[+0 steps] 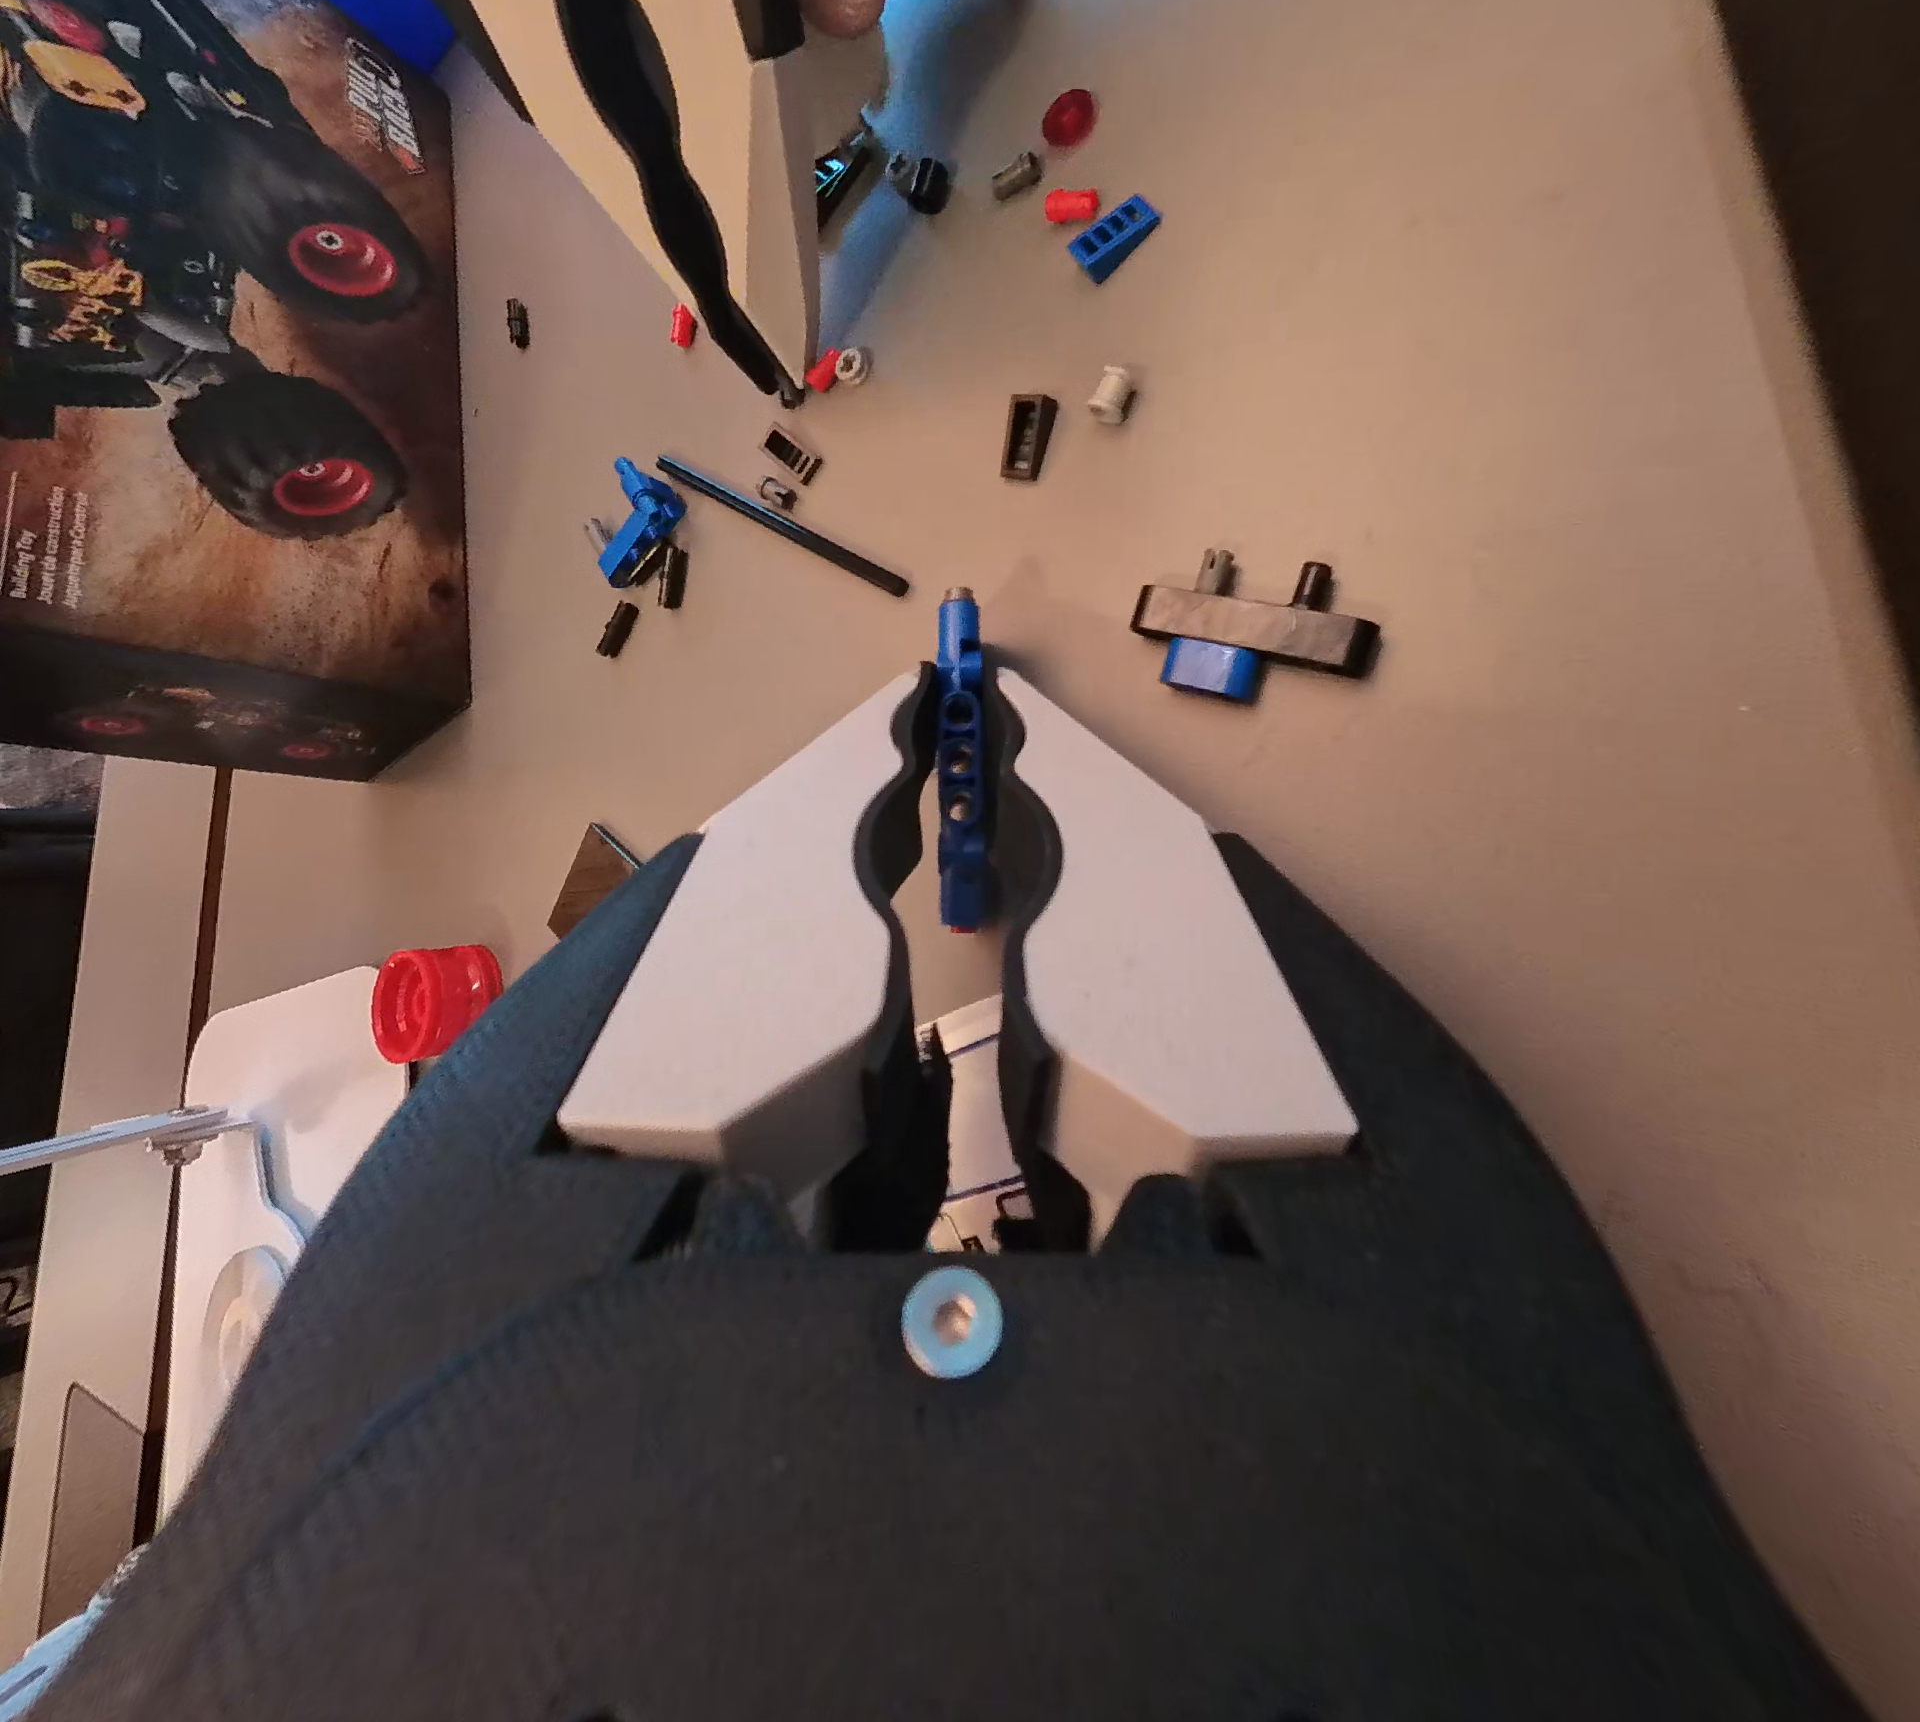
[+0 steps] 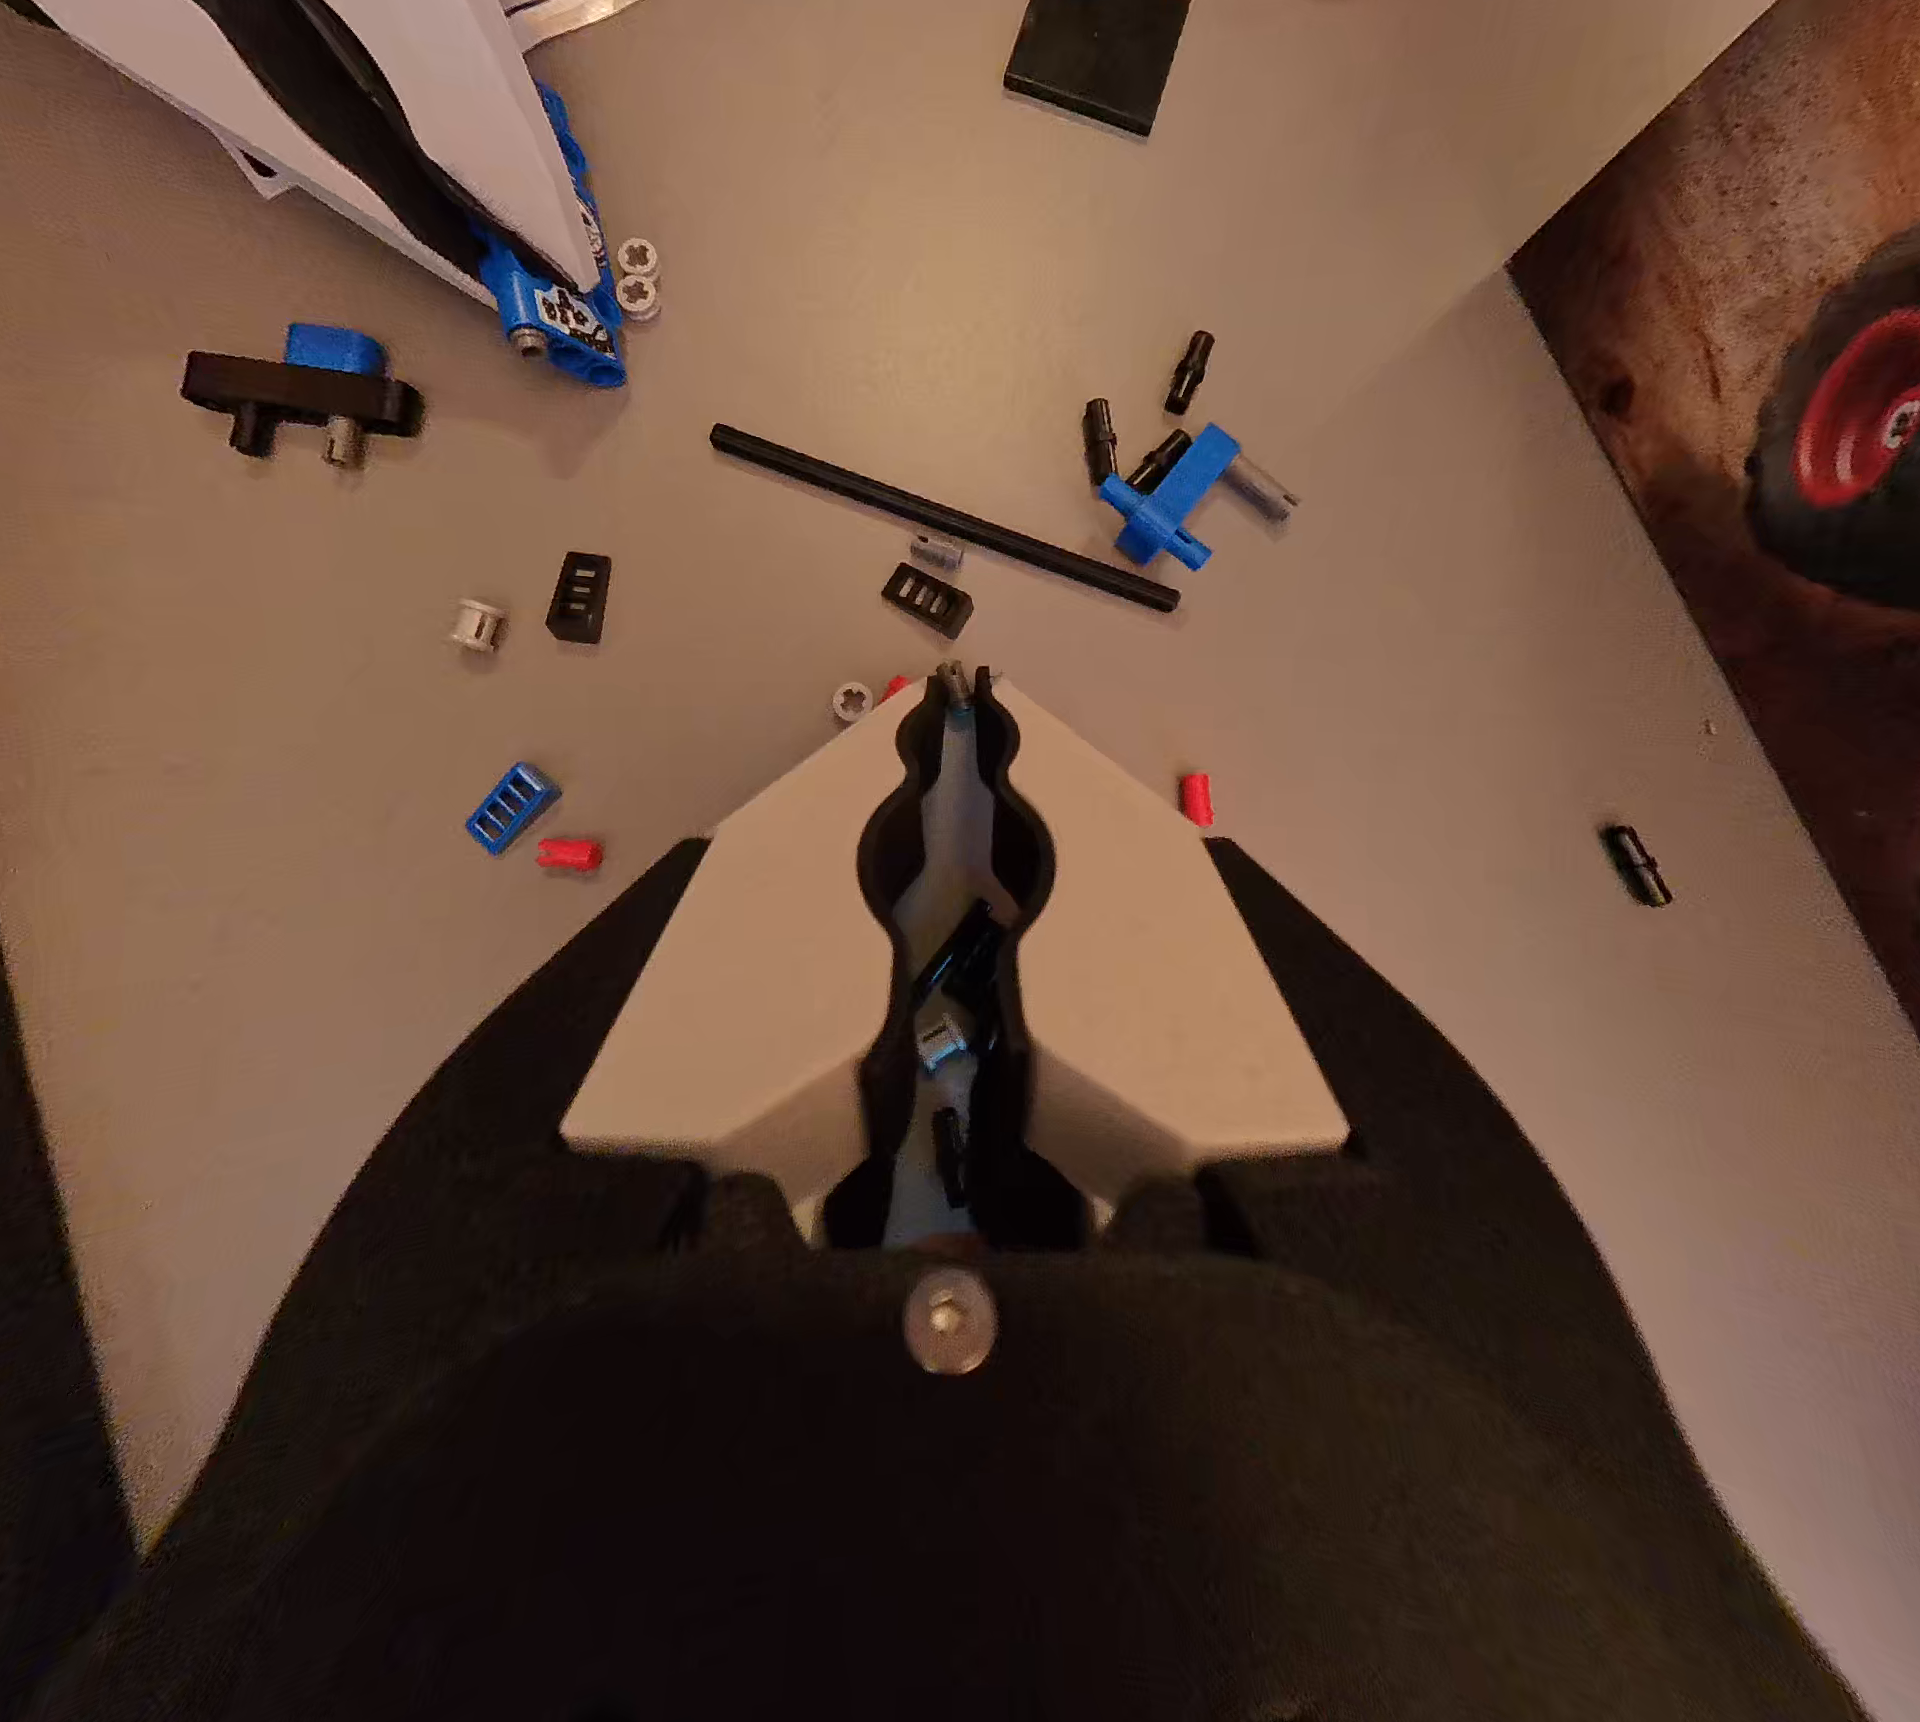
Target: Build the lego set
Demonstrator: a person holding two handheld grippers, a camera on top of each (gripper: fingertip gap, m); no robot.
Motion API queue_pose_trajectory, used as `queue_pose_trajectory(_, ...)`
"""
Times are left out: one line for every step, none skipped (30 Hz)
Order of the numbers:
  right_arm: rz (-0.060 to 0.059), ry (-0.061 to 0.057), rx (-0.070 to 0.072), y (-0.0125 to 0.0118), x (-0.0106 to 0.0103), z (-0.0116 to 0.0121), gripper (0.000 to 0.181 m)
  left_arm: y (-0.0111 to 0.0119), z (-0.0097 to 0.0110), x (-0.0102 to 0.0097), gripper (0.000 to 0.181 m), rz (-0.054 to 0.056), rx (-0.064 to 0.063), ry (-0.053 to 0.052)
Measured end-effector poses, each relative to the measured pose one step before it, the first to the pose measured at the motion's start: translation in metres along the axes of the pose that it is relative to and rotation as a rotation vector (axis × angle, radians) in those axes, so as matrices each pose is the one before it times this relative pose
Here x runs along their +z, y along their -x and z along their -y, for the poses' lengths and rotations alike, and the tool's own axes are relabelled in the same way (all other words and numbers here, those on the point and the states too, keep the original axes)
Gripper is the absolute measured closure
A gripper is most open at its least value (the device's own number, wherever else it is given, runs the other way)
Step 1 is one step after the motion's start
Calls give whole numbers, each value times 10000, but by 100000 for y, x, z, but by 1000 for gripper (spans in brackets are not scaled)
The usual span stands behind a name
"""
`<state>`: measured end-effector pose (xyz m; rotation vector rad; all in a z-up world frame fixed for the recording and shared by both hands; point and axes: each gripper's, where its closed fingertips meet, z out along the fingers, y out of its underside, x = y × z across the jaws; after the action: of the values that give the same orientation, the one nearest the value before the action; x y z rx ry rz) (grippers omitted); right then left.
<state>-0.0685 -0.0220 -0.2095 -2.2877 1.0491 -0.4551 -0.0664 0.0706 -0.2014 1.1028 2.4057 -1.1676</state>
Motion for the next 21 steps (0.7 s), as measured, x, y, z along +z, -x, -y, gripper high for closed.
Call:
queue_pose_trajectory(72, -18, 21, 7, 2, 2, 177, -12, -21, 5, 176, 0, -4, -1)
queue_pose_trajectory(39, -13, 23, 6, 2, 4, 177, -13, 15, 10, 176, -5, -7, -3)
queue_pose_trajectory(6, -4, 7, 13, 3, 5, 178, 13, -25, 32, 176, 3, 0, 1)
queue_pose_trajectory(-25, -24, 1, 17, 25, 48, 178, 15, -9, 21, 176, 0, -6, -2)
queue_pose_trajectory(-33, -48, 7, 36, 29, 52, 178, 50, -22, 48, 176, 2, -30, -3)
queue_pose_trajectory(-74, -33, 11, 13, -7, 20, 178, 14, -26, 19, 176, -7, -47, -4)
queue_pose_trajectory(-117, -67, 44, 14, -97, 109, 178, 52, -24, -11, 175, 2, -47, -14)
queue_pose_trajectory(-55, -157, 83, 181, -200, 327, 178, 47, -18, -47, 176, 20, -39, -38)
queue_pose_trajectory(44, -230, 71, 488, -260, 555, 178, 26, 25, -34, 176, 16, -45, -38)
queue_pose_trajectory(35, -252, 57, 662, -239, 713, 178, 67, 209, -48, 176, 29, -67, -49)
queue_pose_trajectory(-22, -181, -16, 742, -137, 707, 178, 97, 130, -37, 176, 49, -62, -92)
queue_pose_trajectory(-75, -93, -86, 754, -48, 644, 178, 175, 231, -1, 176, 18, -88, -106)
queue_pose_trajectory(-68, -111, -70, 768, -1, 671, 178, 29, 211, -122, 176, 33, -83, -127)
queue_pose_trajectory(12, -147, -52, 840, 101, 659, 178, 120, 167, -65, 176, 50, -67, -112)
queue_pose_trajectory(-35, -96, -30, 700, 233, 471, 178, 156, 232, -62, 176, 73, -73, -158)
queue_pose_trajectory(-102, 7, -64, 545, 308, 199, 178, 44, 231, -262, 176, 34, -115, -161)
queue_pose_trajectory(-190, 72, -124, 317, 267, 38, 178, 92, 210, -188, 176, 40, -99, -163)
queue_pose_trajectory(-211, 6, -95, 159, 163, 85, 178, 124, 176, -160, 176, 79, -46, -145)
queue_pose_trajectory(-67, -140, 29, 241, 79, 254, 178, 82, 176, -244, 176, 103, 16, -121)
queue_pose_trajectory(-24, -205, 46, 243, 32, 318, 178, 60, 190, -157, 176, 72, 50, -115)
queue_pose_trajectory(-184, -106, -47, -21, -54, 172, 178, 105, 181, -200, 176, 130, 100, -94)
